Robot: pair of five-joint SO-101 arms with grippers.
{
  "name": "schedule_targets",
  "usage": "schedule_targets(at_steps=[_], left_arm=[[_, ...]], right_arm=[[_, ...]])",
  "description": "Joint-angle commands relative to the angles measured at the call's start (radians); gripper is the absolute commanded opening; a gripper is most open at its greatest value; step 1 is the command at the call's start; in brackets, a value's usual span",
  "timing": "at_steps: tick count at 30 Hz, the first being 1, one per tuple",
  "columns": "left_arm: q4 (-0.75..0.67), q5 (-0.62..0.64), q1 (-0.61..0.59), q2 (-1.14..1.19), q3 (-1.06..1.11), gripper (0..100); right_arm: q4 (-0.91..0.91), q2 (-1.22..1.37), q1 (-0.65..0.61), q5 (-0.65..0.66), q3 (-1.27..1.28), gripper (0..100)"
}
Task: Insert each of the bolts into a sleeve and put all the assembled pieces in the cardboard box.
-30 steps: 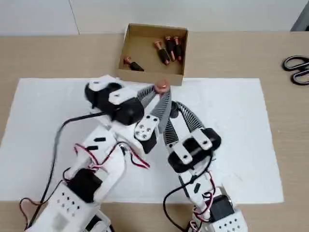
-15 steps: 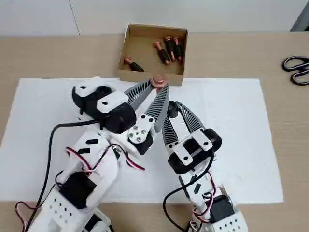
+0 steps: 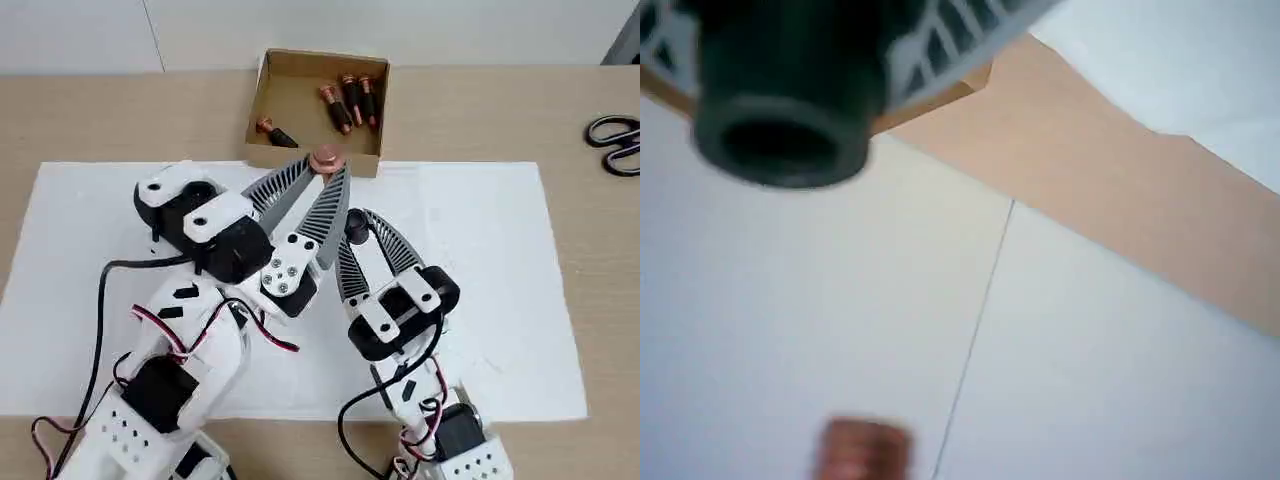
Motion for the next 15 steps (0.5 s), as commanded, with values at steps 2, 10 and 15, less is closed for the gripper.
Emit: schedule_targets(at_steps=[2, 10, 15], left_arm=[[-0.103, 0.000, 0.002, -0.026, 0.058, 1], [-0.167, 0.003, 0.002, -0.028, 0.105, 1], [-0.167, 0.101, 0.002, -0.021, 0.105, 1]], right_arm=[[-0.018, -0.019, 0.005, -0.003, -0.049, 0.4], [-0.018, -0.019, 0.005, -0.002, -0.049, 0.4], [-0.018, -0.019, 0.005, -0.002, -0.049, 0.4]])
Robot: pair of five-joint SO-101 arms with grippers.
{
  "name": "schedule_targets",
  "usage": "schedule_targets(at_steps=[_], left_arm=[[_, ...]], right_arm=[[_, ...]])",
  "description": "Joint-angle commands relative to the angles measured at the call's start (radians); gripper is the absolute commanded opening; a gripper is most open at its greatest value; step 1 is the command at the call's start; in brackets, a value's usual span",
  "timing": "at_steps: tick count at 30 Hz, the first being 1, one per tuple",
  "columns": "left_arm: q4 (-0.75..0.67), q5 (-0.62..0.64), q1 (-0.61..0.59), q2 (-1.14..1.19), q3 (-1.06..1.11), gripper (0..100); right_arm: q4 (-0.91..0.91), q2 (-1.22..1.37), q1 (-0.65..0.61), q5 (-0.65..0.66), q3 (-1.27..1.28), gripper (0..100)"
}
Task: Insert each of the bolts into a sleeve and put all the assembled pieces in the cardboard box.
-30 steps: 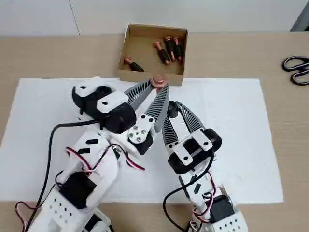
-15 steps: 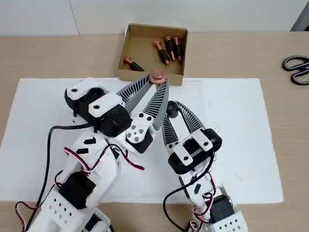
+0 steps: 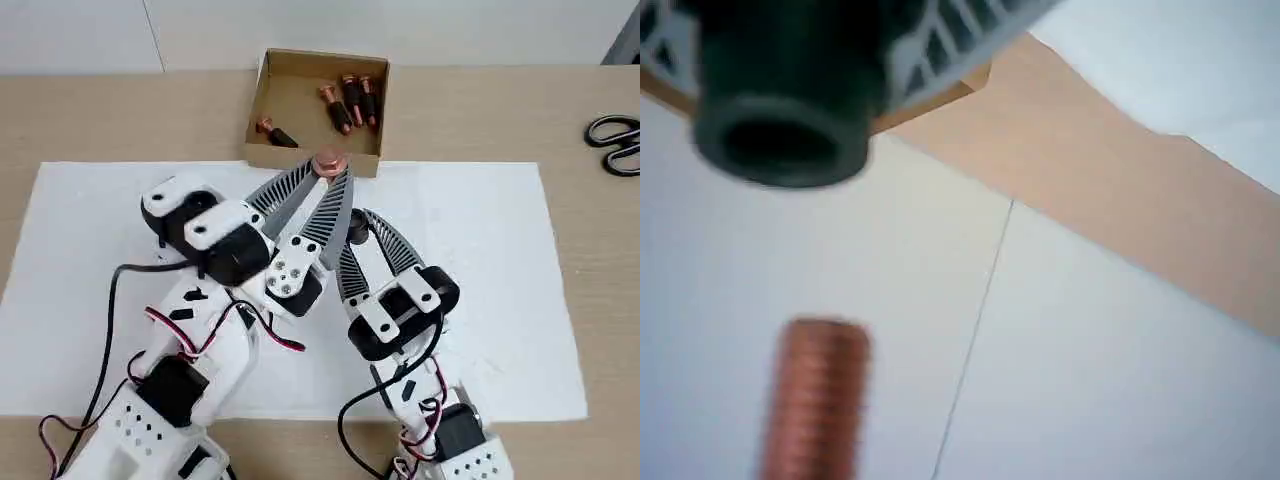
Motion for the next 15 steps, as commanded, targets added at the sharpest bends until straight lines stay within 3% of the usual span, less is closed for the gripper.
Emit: schedule_targets(at_steps=[1, 8, 15], left_arm=[[-0.028, 0.035, -0.002, -0.015, -0.004, 1], [-0.035, 0.035, 0.002, -0.015, 0.019, 1], [-0.163, 0.035, -0.002, -0.021, 0.124, 1]], right_arm=[[-0.018, -0.019, 0.005, -0.002, -0.049, 0.4], [-0.018, -0.019, 0.007, -0.002, -0.049, 0.4], [-0.018, -0.019, 0.008, -0.002, -0.049, 0.4]])
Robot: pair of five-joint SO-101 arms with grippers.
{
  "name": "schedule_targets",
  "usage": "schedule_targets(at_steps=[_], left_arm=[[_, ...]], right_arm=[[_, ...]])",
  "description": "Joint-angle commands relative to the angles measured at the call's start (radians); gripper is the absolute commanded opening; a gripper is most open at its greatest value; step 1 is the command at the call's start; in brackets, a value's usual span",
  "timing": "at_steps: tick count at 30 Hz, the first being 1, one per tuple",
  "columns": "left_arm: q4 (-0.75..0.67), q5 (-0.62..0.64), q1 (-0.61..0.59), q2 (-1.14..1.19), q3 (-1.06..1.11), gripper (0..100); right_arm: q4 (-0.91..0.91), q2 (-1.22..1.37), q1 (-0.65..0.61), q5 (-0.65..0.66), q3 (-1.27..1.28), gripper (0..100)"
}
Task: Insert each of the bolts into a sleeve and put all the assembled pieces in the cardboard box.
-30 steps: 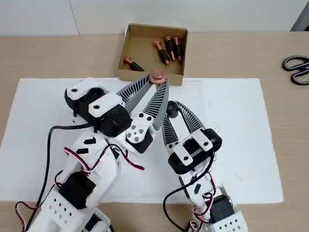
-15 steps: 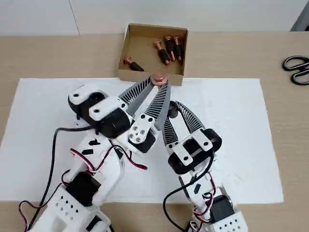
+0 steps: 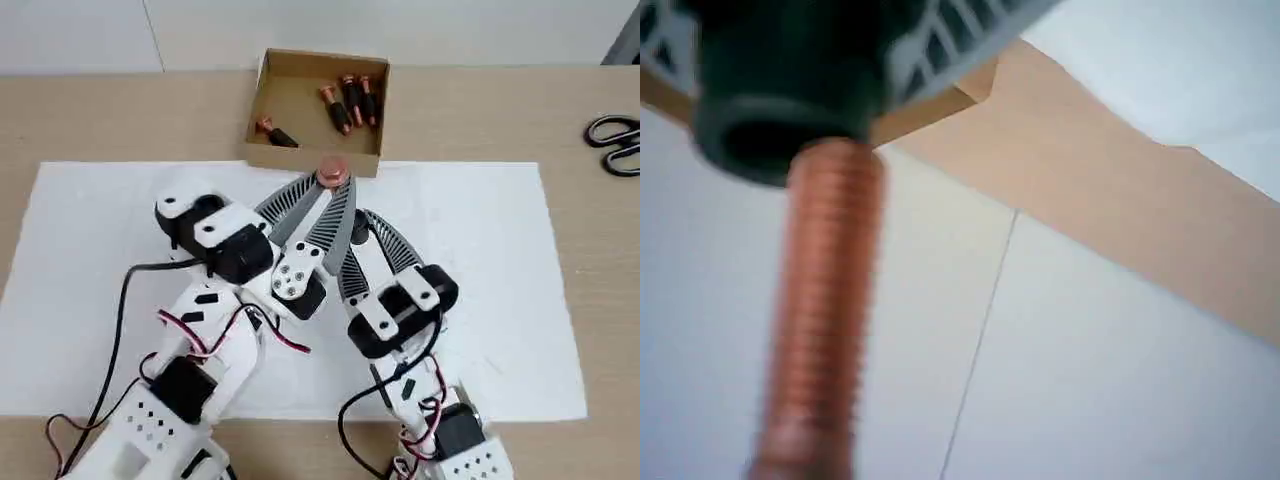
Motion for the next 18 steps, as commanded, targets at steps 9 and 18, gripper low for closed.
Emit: schedule_targets(at_steps=[9, 18], left_arm=[[-0.058, 0.005, -0.003, -0.021, -0.002, 1], [-0.060, 0.005, -0.003, -0.015, 0.002, 1]], right_arm=[[-0.018, -0.019, 0.005, -0.002, -0.034, 0.4], [-0.024, -0.019, 0.005, -0.002, -0.017, 0.4]])
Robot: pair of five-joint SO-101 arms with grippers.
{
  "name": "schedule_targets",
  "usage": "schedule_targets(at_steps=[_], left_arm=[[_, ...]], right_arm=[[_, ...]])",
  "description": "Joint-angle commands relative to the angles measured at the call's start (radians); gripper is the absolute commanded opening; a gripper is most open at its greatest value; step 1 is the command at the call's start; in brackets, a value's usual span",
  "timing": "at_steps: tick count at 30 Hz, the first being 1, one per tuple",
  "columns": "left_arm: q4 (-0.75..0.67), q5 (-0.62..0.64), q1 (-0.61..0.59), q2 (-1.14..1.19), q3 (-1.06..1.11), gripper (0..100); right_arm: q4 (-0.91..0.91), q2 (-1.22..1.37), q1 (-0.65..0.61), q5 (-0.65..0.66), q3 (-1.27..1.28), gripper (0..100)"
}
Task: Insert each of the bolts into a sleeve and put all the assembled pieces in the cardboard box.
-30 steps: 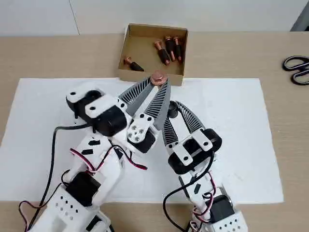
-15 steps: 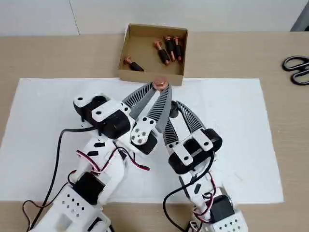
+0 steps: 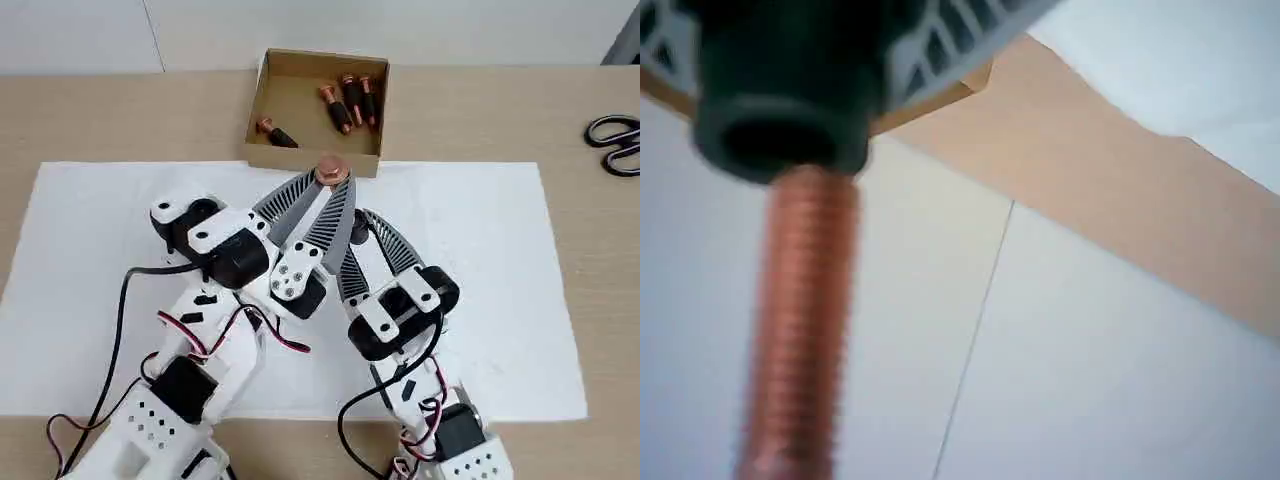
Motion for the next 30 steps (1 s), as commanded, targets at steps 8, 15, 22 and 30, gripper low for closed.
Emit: schedule_targets(at_steps=[8, 15, 22, 30], left_arm=[[-0.028, 0.005, -0.002, -0.014, -0.002, 1], [-0.087, -0.051, -0.003, -0.014, -0.002, 1], [-0.091, -0.046, 0.003, -0.014, 0.028, 1], [-0.095, -0.052, 0.015, -0.014, 0.035, 1]], right_arm=[[-0.024, -0.019, 0.005, -0.002, -0.017, 0.4], [-0.025, -0.019, 0.005, -0.002, -0.021, 0.4], [-0.025, -0.019, 0.005, -0.002, -0.023, 0.4], [-0.025, -0.019, 0.005, -0.002, -0.023, 0.4]])
